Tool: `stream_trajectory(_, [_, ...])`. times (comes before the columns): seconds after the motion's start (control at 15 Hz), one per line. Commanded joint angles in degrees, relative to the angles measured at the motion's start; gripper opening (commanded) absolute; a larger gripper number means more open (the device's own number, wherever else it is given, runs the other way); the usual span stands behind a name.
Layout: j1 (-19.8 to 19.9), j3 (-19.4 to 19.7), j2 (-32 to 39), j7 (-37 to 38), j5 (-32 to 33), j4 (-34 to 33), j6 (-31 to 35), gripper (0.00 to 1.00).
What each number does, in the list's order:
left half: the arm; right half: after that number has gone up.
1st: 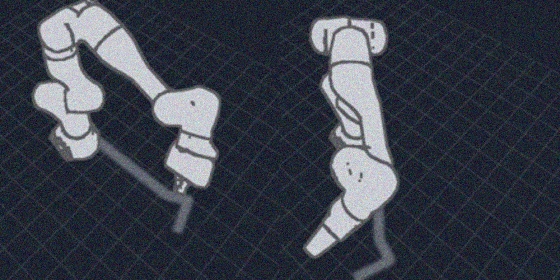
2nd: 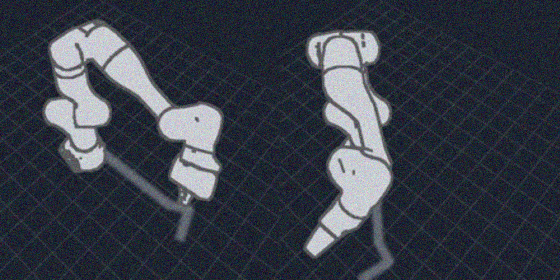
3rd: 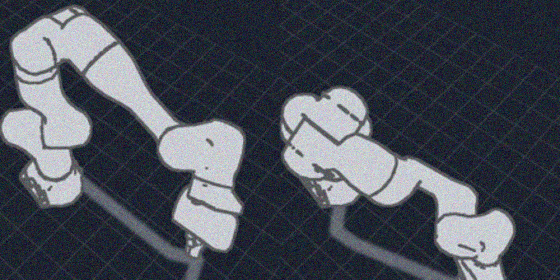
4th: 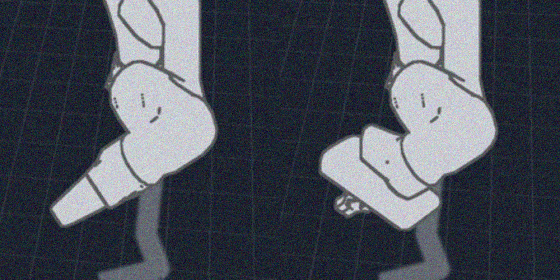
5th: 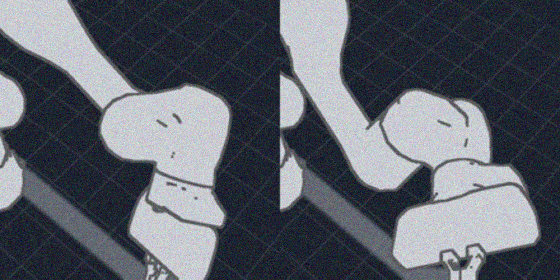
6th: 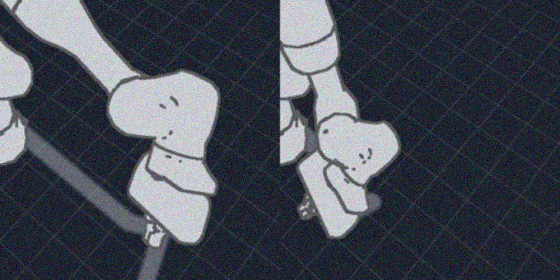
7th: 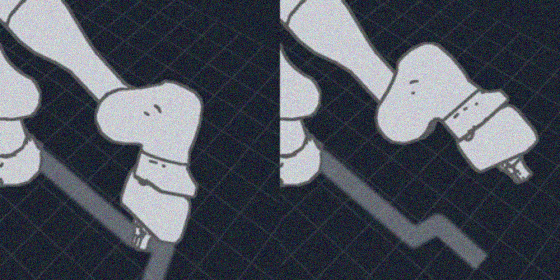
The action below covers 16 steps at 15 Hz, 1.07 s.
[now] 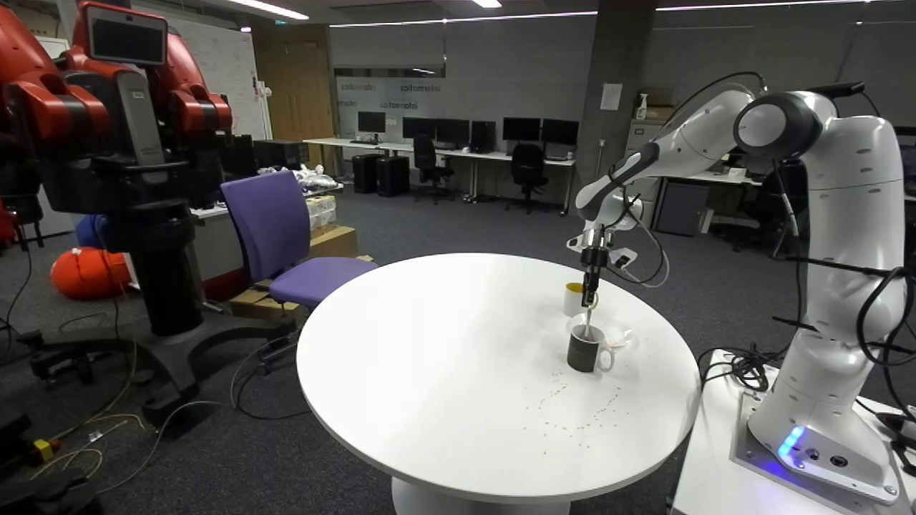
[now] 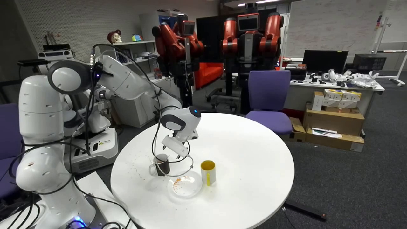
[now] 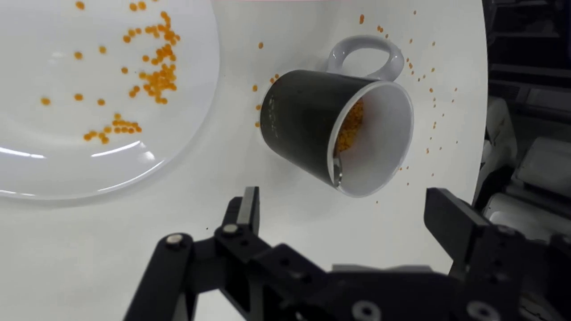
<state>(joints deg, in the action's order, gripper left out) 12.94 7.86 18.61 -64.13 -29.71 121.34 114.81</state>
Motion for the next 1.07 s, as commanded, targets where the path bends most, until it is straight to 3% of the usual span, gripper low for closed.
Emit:
stream_trajectory(0.0, [1.05,-0.3,-2.46,3.34,1.41,2.76,0.98,1.0])
stream_trajectory(0.67, [0.9,-0.22,-7.36,12.39,0.44,10.69,6.88,1.0])
stream_trajectory(1.0, [1.12,-1.01,-6.05,10.61,-2.39,10.47,10.32,1.0])
